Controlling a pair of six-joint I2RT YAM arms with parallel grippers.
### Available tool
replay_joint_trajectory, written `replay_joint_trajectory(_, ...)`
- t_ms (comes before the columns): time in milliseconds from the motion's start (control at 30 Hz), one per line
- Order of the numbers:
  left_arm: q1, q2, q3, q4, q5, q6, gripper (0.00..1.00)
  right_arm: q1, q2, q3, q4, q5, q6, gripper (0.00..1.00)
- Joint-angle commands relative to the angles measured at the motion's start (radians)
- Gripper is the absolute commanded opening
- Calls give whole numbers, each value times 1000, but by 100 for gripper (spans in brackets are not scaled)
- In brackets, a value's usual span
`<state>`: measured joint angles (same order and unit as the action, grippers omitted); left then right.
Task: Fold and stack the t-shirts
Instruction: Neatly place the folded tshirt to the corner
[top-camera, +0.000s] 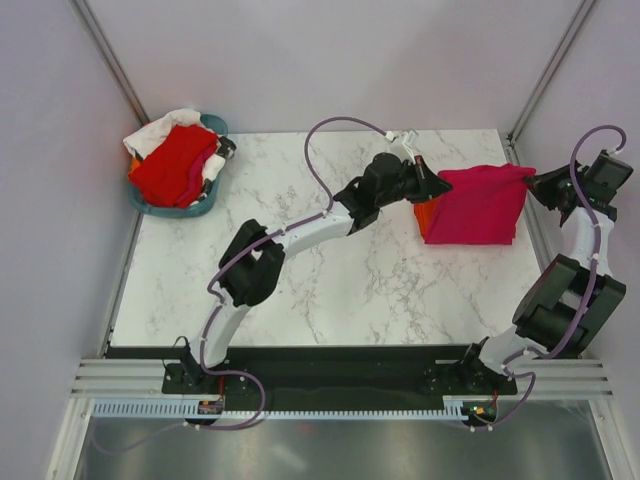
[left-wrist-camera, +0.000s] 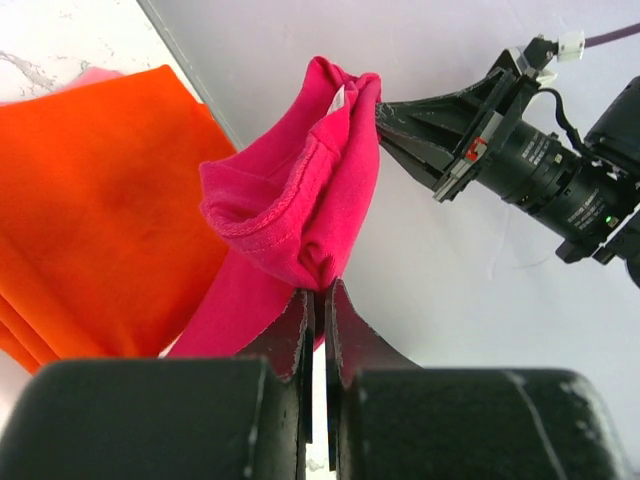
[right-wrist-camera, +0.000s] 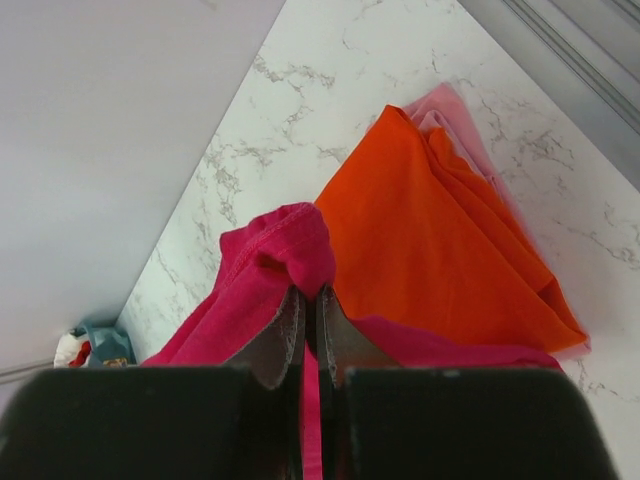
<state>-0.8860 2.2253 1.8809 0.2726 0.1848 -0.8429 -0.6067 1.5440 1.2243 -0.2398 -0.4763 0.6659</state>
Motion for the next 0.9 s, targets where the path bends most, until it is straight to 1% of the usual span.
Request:
replay_joint_trajectory(0, 25, 46, 79, 43, -10, -67, 2, 5, 24, 23, 117, 53, 17, 0)
replay_joint_trajectory(100, 42, 83, 116, 40, 15, -93, 2, 22, 62, 56, 120, 62, 20, 0)
replay_joint_trajectory(267, 51, 97, 141, 37, -1, -87, 2, 53, 103, 93, 125, 90, 23, 0)
replay_joint_trajectory(400, 67, 129, 176, 37, 4, -107, 2, 70, 154, 153, 128, 100, 24, 0)
replay_joint_trajectory(633, 105, 281, 268, 73, 45, -235, 3, 105, 307, 244, 128, 103, 24, 0)
replay_joint_trajectory(667, 108, 312, 279, 79, 41, -251, 2, 116, 324, 253, 129, 107, 21, 0)
replay_joint_trajectory(867, 133, 382, 302, 97, -18, -265, 3, 148, 479, 392, 125, 100, 27, 1)
